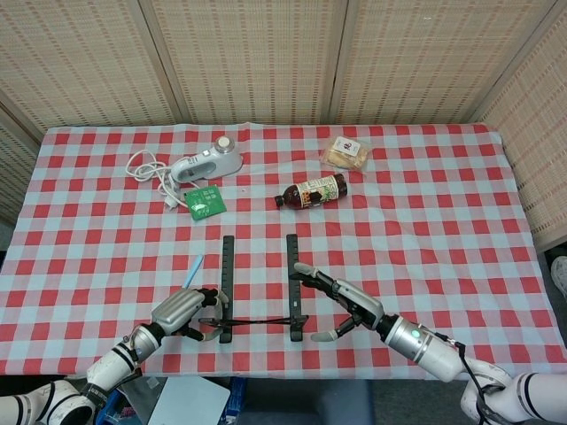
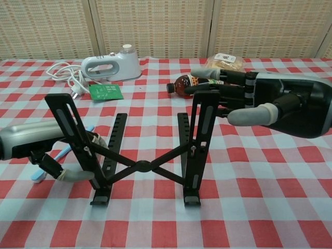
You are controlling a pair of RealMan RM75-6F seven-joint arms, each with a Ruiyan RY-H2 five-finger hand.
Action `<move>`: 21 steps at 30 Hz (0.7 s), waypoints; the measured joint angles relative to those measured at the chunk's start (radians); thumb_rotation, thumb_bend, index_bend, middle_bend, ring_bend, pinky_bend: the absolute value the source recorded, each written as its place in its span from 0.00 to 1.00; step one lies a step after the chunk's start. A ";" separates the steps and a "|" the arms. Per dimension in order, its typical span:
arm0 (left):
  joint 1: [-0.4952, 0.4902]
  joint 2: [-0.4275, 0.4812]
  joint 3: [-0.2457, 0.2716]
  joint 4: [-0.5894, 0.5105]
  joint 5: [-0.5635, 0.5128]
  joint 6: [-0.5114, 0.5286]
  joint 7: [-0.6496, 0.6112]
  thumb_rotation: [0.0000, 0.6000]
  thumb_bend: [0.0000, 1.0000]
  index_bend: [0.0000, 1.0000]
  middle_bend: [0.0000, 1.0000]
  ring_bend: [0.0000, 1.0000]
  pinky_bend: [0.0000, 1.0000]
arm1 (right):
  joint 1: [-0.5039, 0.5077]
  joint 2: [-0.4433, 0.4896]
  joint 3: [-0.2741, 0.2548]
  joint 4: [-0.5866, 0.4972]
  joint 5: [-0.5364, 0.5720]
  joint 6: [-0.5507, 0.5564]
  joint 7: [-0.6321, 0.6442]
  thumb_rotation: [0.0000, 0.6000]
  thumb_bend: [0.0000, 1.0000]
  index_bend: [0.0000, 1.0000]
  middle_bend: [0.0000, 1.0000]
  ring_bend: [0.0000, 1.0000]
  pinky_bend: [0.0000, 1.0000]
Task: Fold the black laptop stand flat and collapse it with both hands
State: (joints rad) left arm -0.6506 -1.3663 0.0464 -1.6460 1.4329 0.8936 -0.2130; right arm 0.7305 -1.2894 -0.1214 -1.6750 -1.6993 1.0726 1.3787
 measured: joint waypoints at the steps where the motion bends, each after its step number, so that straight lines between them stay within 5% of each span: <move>1: 0.001 -0.001 -0.001 0.000 0.000 0.001 0.000 0.85 0.30 0.52 0.28 0.29 0.36 | 0.000 0.000 0.000 0.000 0.000 0.000 -0.001 1.00 0.00 0.00 0.09 0.00 0.01; 21: 0.009 -0.007 -0.009 0.011 0.024 0.003 -0.008 1.00 0.35 0.52 0.29 0.29 0.36 | -0.013 0.001 -0.003 -0.008 0.006 0.000 -0.048 1.00 0.00 0.00 0.09 0.00 0.01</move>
State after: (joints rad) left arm -0.6412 -1.3737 0.0371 -1.6355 1.4574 0.8966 -0.2212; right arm 0.7175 -1.2887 -0.1240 -1.6826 -1.6934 1.0726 1.3307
